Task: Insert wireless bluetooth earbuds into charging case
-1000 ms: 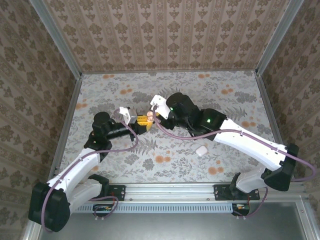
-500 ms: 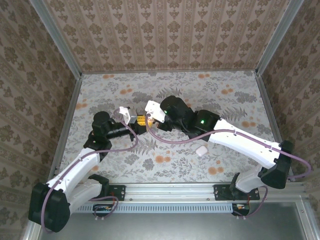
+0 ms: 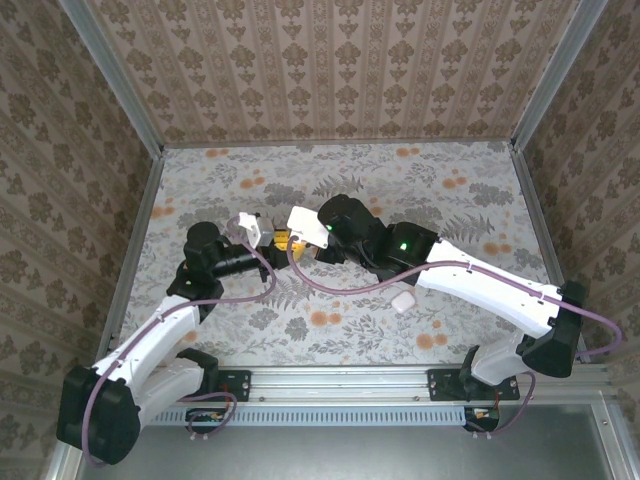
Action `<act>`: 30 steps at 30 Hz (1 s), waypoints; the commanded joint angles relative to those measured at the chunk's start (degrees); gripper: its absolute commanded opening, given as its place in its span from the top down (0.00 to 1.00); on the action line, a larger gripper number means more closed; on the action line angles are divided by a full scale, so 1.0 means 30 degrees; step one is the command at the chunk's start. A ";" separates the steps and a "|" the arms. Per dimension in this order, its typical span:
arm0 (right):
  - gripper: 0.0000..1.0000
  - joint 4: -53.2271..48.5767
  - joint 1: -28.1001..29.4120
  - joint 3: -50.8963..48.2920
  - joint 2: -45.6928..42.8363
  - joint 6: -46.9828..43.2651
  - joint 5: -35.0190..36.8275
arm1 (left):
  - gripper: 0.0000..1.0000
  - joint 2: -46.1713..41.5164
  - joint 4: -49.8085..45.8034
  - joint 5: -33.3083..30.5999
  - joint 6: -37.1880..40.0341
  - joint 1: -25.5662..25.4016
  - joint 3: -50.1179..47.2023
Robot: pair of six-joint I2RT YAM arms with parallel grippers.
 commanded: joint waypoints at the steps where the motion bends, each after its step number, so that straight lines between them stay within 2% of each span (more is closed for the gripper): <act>1: 0.82 -0.0126 0.0270 -0.0395 0.0236 -0.0383 0.0258 | 1.00 -0.0192 0.0462 0.0374 -0.0253 -0.0094 0.0914; 14: 0.82 0.0205 0.0333 -0.1076 -0.0402 -0.0227 0.0240 | 1.00 0.0246 0.1956 0.0404 -0.1363 0.0018 0.0797; 30: 0.82 0.0036 0.0333 -0.1232 -0.0716 -0.0245 0.0481 | 1.00 -0.0039 0.2040 0.0372 -0.1547 0.0078 0.0651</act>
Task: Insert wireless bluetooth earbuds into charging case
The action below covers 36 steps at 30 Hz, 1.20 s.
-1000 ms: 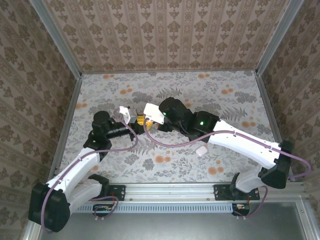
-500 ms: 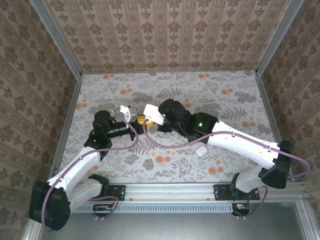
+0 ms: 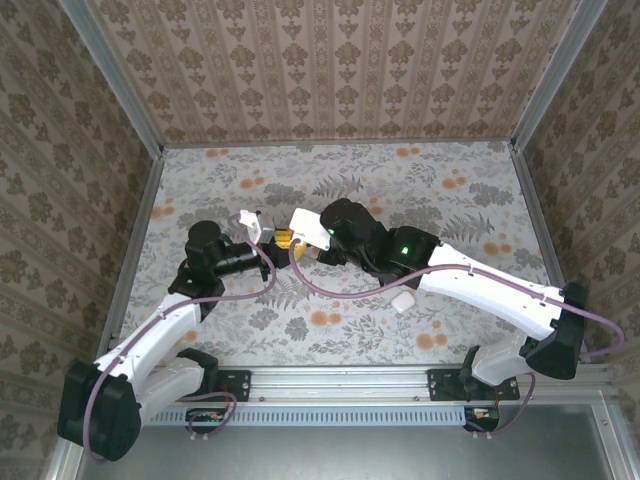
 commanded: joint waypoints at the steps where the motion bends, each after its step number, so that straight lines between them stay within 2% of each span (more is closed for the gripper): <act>1: 0.82 -0.0658 0.0223 -0.0363 -0.0292 -0.0254 0.0010 | 1.00 -0.0414 0.1674 0.0266 -0.0377 0.0056 0.0614; 36: 0.80 -0.1784 0.0223 -0.0047 -0.0992 0.0041 -0.2005 | 1.00 -0.0085 0.3114 0.0807 -0.0686 0.0068 0.0473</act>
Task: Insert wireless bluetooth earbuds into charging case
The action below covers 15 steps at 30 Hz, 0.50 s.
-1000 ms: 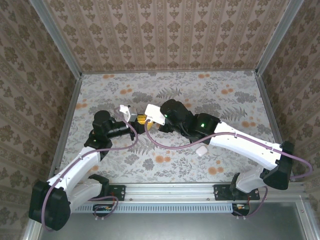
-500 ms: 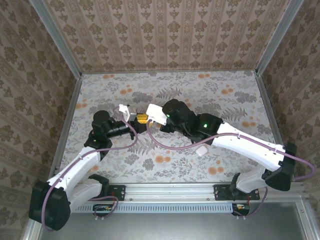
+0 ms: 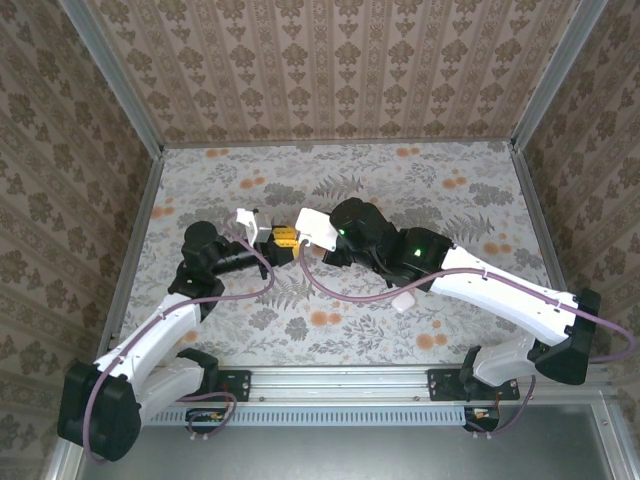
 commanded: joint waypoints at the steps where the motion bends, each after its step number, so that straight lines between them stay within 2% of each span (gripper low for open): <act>1: 0.80 -0.1655 0.0209 0.0252 0.0131 0.0028 -0.1442 | 1.00 0.0002 0.1333 0.0350 -0.0033 0.0084 0.0553; 10: 0.77 -0.2799 0.0217 0.1149 0.1272 0.0178 -0.2044 | 1.00 0.0105 0.1172 0.0347 0.0189 0.0027 0.0636; 15: 0.69 -0.2800 0.0209 0.1413 0.1271 0.0316 -0.1886 | 1.00 0.0102 0.1010 0.0310 0.0369 0.0023 0.0639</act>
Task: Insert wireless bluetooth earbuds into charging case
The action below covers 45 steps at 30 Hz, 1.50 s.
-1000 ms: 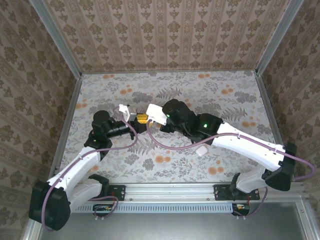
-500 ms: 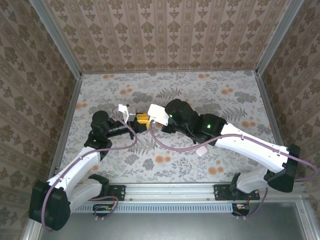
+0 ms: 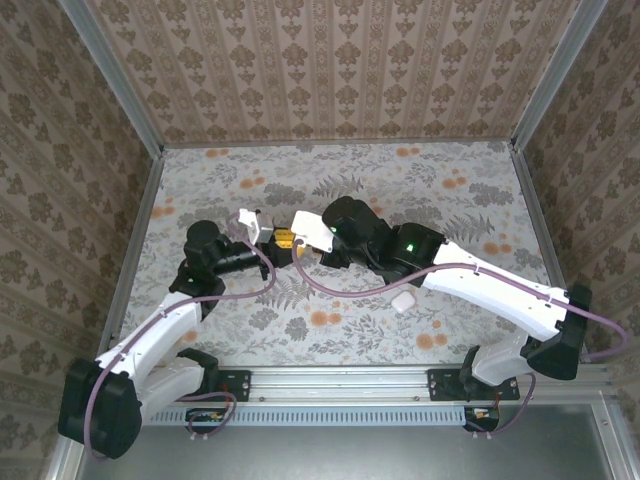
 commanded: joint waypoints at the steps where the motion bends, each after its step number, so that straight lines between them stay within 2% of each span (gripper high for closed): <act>1: 0.66 -0.1263 0.0245 0.0423 0.0305 0.0239 -0.1227 | 1.00 -0.0177 0.1317 -0.0091 0.0353 0.0012 0.0650; 5: 0.54 -0.1058 0.0081 0.0675 -0.0081 0.0923 -0.1072 | 1.00 -0.0211 0.1164 -0.0190 0.0464 0.0005 0.0587; 10: 0.48 -0.0778 -0.0968 0.0950 -0.1554 0.3130 -0.2991 | 1.00 -0.0327 0.1133 -0.0370 0.0455 0.0019 0.0343; 18: 0.45 0.0348 -0.5057 0.0933 -0.2921 0.9035 -0.8796 | 1.00 -0.0687 0.1178 -0.0117 0.0028 0.0151 0.0412; 20: 0.44 0.0359 -0.6146 0.1098 -0.2565 1.0776 -0.9865 | 1.00 -0.0681 0.1177 0.0144 -0.0192 0.0173 0.0510; 25: 0.44 0.1339 -0.8624 0.1001 -0.1086 1.5545 -1.4358 | 1.00 -0.0592 0.1213 0.0631 -0.0592 0.0159 0.0753; 29: 0.46 0.4261 -0.9986 -0.0132 0.0393 1.9716 -1.7740 | 1.00 -0.0478 0.1310 0.0840 -0.0846 -0.0013 0.0877; 35: 0.49 0.6170 -1.0184 -0.0904 0.2075 2.2446 -2.0222 | 1.00 -0.0286 0.1294 0.0674 -0.0785 -0.0375 0.1029; 39: 0.58 0.8085 -0.9982 -0.1769 0.2432 2.3812 -2.1536 | 1.00 0.0091 0.1267 0.0605 -0.0638 -0.0464 0.1274; 45: 0.64 0.8378 -0.9418 -0.1815 0.2814 2.3844 -2.2635 | 1.00 0.0695 0.1476 0.0313 -0.0673 -0.0457 0.1523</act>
